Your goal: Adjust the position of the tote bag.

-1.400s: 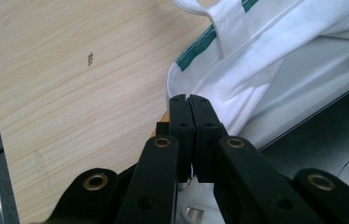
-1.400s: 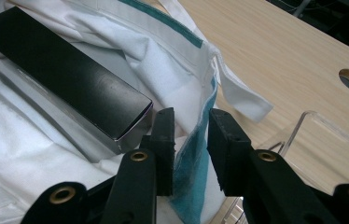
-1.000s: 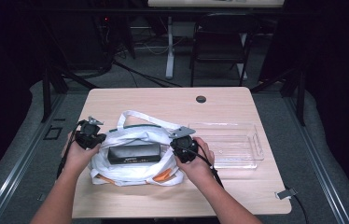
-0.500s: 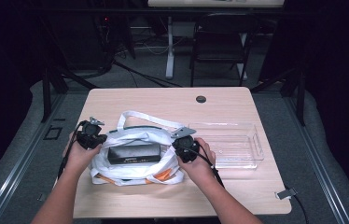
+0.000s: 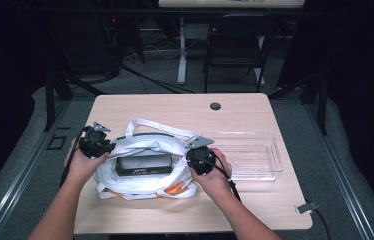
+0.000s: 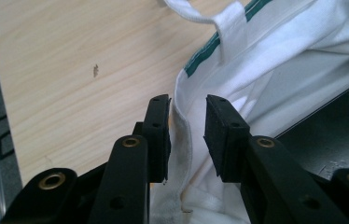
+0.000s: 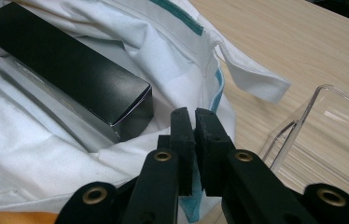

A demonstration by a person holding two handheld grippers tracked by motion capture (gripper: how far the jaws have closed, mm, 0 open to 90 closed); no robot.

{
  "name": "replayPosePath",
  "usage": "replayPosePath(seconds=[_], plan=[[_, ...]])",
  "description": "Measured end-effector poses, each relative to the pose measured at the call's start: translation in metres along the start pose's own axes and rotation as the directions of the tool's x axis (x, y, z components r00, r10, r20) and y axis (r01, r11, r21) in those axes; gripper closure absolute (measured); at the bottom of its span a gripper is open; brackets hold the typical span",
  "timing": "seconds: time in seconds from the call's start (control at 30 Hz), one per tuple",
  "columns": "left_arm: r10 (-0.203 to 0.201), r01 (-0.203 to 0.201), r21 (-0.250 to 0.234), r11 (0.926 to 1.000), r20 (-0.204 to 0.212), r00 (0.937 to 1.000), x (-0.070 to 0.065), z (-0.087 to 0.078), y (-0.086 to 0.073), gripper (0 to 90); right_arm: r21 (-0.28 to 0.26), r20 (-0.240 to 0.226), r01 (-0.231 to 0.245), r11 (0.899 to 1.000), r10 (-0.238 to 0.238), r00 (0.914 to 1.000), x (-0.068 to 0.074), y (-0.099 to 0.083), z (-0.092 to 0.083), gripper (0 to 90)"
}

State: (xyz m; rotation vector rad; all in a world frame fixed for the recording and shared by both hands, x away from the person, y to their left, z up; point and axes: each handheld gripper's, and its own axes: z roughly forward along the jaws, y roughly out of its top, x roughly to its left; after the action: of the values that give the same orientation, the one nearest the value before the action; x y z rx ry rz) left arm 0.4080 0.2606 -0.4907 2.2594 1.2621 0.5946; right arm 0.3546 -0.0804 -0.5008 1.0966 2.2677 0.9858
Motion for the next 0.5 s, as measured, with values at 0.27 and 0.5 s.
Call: replayPosePath(seconds=[0.27,0.5], plan=[[0.041,-0.041,-0.019,0.999,-0.008,0.9991,-0.007,-0.019,0.007,63.8,-0.01,-0.02,-0.006,1.0,0.006,0.9998,-0.004,0.0,-0.001,83.5],[0.045,-0.045,-0.005,0.999,0.039,0.9982,-0.011,-0.025,0.005,63.6,-0.015,-0.03,-0.015,1.0,0.014,0.9994,-0.005,0.002,-0.003,80.6]])
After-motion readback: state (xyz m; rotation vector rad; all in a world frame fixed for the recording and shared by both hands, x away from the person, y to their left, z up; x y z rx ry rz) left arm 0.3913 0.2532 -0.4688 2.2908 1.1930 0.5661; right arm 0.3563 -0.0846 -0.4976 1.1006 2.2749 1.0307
